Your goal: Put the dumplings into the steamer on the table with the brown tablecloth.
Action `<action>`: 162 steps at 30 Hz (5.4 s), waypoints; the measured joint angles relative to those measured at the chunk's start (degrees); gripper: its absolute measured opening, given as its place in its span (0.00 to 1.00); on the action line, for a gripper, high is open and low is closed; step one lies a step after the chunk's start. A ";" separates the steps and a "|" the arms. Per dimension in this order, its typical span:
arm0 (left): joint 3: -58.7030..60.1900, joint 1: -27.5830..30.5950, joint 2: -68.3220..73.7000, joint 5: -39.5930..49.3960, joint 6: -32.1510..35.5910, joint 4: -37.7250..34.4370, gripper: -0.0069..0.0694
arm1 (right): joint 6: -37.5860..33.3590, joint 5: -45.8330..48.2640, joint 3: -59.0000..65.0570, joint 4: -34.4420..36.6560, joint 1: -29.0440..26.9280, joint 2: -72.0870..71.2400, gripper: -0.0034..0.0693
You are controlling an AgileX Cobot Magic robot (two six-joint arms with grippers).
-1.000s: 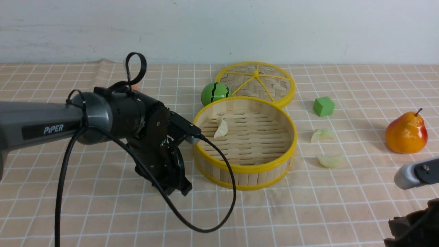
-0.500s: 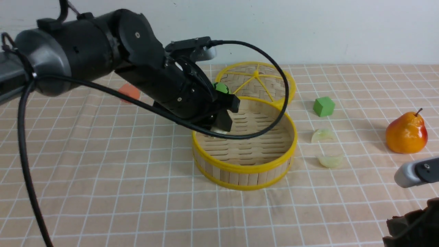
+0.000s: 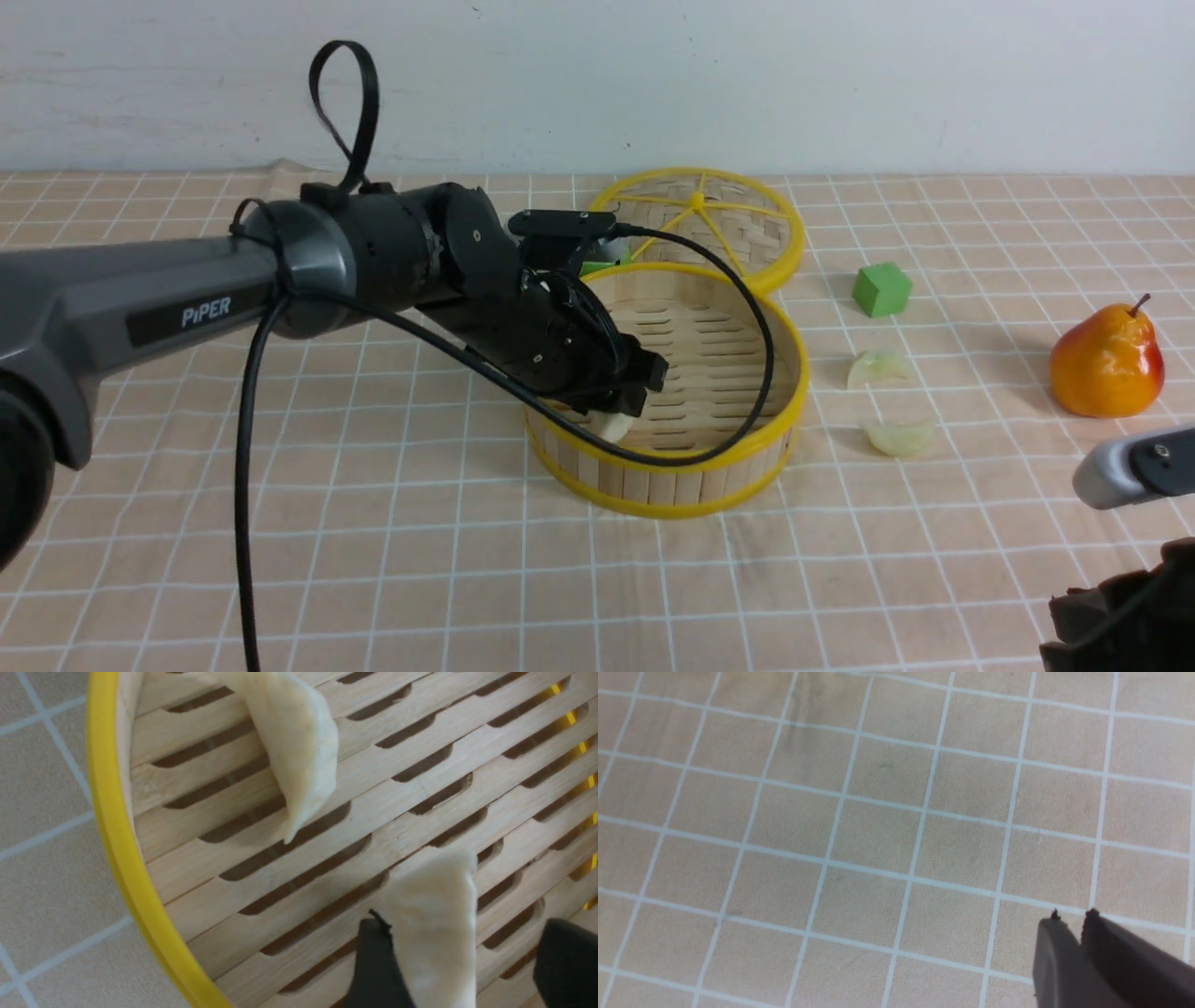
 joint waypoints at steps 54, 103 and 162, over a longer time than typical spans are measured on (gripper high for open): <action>67.10 0.00 -100.72 17.09 -24.20 39.54 0.07 | 6.87 -3.24 -60.00 0.60 -9.79 67.25 0.52; 67.30 0.00 -100.90 12.20 -24.21 39.37 0.08 | -26.82 25.64 -54.41 3.75 -5.24 47.53 0.76; 67.30 0.00 -100.90 12.48 -24.21 39.32 0.12 | -28.73 34.33 -76.18 39.29 -9.13 50.03 0.60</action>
